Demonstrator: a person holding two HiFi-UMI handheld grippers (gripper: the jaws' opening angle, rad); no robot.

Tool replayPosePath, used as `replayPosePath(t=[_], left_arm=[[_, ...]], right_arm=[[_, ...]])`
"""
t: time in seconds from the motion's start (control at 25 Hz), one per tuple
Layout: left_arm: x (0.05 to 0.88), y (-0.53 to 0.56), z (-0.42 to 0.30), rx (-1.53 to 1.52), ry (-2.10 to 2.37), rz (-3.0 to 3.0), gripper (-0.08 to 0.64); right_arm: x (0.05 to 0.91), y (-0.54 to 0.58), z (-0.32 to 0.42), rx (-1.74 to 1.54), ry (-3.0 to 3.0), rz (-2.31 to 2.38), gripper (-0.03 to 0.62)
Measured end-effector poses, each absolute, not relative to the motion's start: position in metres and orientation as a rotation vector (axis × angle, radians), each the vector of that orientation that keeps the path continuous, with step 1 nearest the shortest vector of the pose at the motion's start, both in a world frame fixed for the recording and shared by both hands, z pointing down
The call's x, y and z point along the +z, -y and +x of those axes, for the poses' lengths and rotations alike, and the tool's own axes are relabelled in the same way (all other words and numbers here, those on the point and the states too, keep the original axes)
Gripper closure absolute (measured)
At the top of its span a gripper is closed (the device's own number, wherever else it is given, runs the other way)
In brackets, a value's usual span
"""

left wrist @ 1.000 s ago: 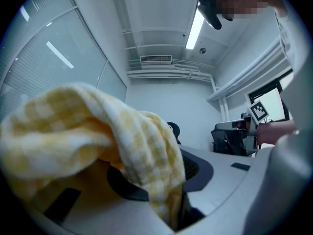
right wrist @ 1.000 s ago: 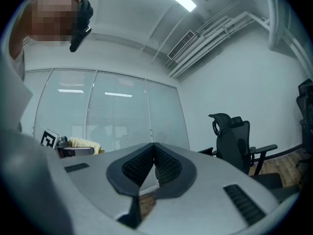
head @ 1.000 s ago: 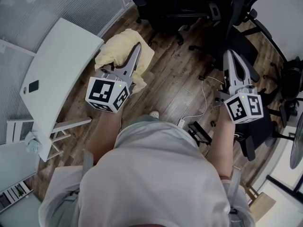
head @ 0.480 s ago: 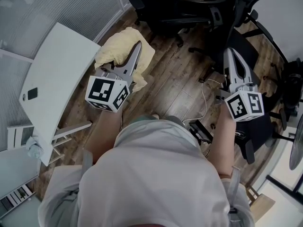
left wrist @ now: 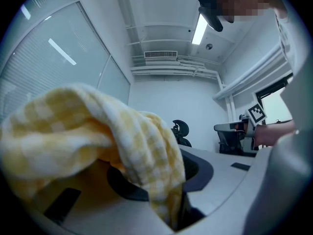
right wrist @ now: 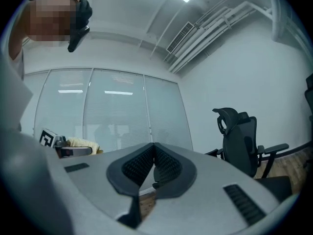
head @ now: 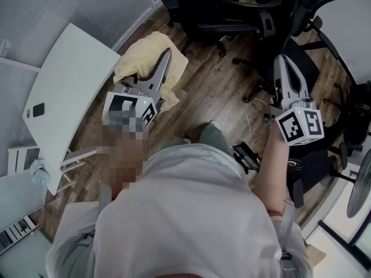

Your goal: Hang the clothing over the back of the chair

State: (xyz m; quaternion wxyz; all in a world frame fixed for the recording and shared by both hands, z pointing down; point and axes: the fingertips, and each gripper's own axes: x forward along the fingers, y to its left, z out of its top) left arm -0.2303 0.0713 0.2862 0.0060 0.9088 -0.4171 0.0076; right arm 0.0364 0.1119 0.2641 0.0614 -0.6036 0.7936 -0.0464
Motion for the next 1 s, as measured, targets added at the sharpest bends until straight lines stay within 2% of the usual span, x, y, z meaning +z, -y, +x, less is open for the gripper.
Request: replayPosePath(t=[1.0], left_arm=[[0.278, -0.006, -0.159, 0.002, 1.529, 2.714, 0.433]], right_arm=[[0.250, -0.001, 0.110, -0.142, -2.520, -1.606, 0.571]])
